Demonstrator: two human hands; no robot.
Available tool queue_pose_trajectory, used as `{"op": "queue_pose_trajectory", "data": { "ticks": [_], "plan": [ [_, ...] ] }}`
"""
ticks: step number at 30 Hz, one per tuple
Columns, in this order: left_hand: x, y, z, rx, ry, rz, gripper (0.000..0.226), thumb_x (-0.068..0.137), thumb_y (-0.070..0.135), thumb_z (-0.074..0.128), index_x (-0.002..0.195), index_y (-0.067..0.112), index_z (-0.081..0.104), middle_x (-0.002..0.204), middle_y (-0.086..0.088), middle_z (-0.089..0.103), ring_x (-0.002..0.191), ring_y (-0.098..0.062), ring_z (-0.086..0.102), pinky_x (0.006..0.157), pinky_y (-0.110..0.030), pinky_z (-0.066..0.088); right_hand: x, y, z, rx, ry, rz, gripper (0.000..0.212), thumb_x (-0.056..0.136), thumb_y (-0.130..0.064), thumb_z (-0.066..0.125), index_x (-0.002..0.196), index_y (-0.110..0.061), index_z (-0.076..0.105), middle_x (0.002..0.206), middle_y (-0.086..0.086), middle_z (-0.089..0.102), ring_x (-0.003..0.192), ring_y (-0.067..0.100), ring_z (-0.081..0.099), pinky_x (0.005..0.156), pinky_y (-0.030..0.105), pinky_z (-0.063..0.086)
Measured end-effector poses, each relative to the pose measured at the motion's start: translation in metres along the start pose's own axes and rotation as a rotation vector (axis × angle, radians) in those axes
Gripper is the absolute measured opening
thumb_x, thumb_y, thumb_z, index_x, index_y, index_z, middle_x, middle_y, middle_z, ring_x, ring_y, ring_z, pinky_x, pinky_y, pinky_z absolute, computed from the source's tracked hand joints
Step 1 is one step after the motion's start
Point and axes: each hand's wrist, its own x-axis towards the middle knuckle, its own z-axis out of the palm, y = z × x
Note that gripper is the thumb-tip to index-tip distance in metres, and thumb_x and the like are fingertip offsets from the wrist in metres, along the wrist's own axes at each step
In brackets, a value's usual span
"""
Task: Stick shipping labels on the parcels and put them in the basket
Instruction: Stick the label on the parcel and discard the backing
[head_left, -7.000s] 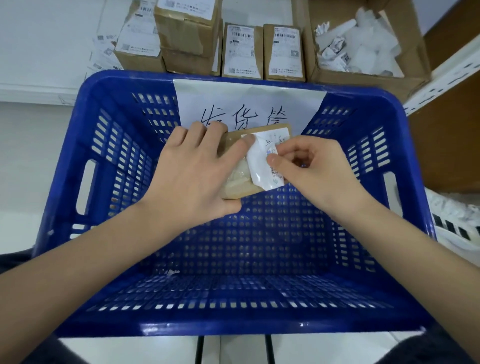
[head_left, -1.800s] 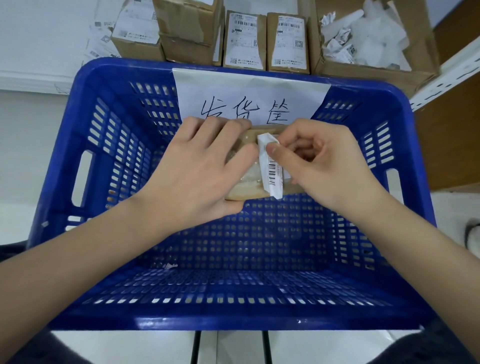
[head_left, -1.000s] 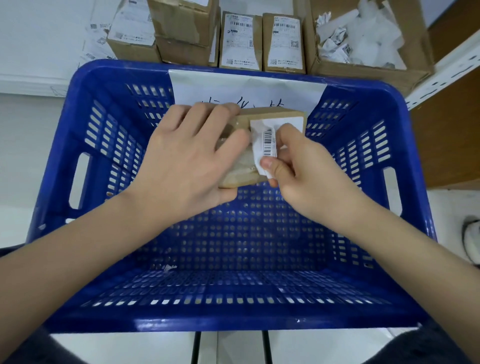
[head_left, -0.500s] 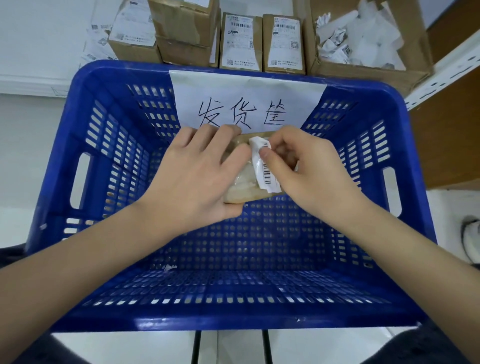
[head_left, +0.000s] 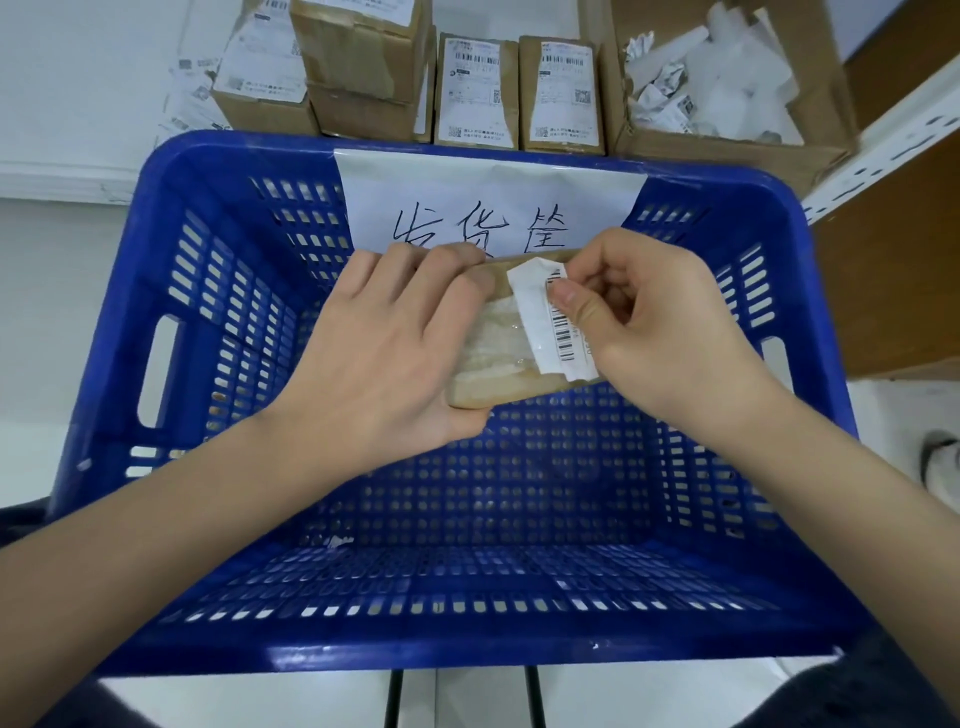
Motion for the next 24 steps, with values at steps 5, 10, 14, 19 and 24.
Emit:
{"op": "queue_pose_trajectory", "data": {
  "ticks": [5, 10, 14, 19, 24],
  "plan": [
    [-0.002, -0.002, -0.005, 0.0, -0.028, -0.003, 0.067, 0.064, 0.045, 0.061, 0.118, 0.01, 0.043, 0.12, -0.015, 0.059, 0.093, -0.031, 0.049, 0.074, -0.04, 0.032, -0.002, 0.0, -0.003, 0.012, 0.033, 0.006, 0.011, 0.091, -0.017, 0.062, 0.08, -0.018, 0.06, 0.061, -0.012, 0.053, 0.06, 0.012, 0.052, 0.059, 0.028, 0.045],
    [-0.003, -0.006, -0.005, 0.082, -0.082, 0.032, 0.064, 0.07, 0.05, 0.06, 0.129, 0.029, 0.045, 0.123, -0.019, 0.055, 0.096, -0.034, 0.047, 0.077, -0.043, 0.034, -0.002, 0.006, 0.0, -0.048, 0.127, -0.032, 0.01, 0.091, -0.017, 0.062, 0.081, -0.016, 0.06, 0.062, -0.013, 0.053, 0.057, 0.008, 0.05, 0.062, 0.033, 0.047],
    [-0.002, -0.013, -0.005, 0.189, -0.108, 0.094, 0.069, 0.065, 0.051, 0.074, 0.127, 0.033, 0.048, 0.125, -0.021, 0.053, 0.098, -0.036, 0.048, 0.077, -0.044, 0.033, -0.003, 0.011, 0.015, -0.262, 0.27, -0.219, 0.015, 0.088, -0.021, 0.059, 0.086, -0.007, 0.064, 0.073, 0.0, 0.066, 0.064, 0.023, 0.062, 0.056, 0.045, 0.052],
    [-0.004, -0.009, -0.007, 0.196, -0.117, 0.083, 0.062, 0.069, 0.053, 0.066, 0.124, 0.031, 0.05, 0.125, -0.022, 0.055, 0.099, -0.037, 0.052, 0.076, -0.046, 0.033, -0.003, 0.011, 0.013, -0.308, 0.338, -0.325, 0.017, 0.086, -0.019, 0.064, 0.074, -0.007, 0.064, 0.065, 0.0, 0.064, 0.058, 0.021, 0.061, 0.05, 0.041, 0.05],
    [-0.002, -0.008, -0.003, 0.206, -0.122, 0.069, 0.066, 0.064, 0.05, 0.075, 0.121, 0.03, 0.05, 0.122, -0.021, 0.056, 0.097, -0.038, 0.054, 0.075, -0.045, 0.033, -0.008, 0.011, 0.024, -0.428, 0.334, -0.476, 0.023, 0.091, -0.014, 0.058, 0.074, -0.003, 0.067, 0.071, 0.008, 0.062, 0.062, 0.025, 0.059, 0.046, 0.039, 0.047]
  ]
}}
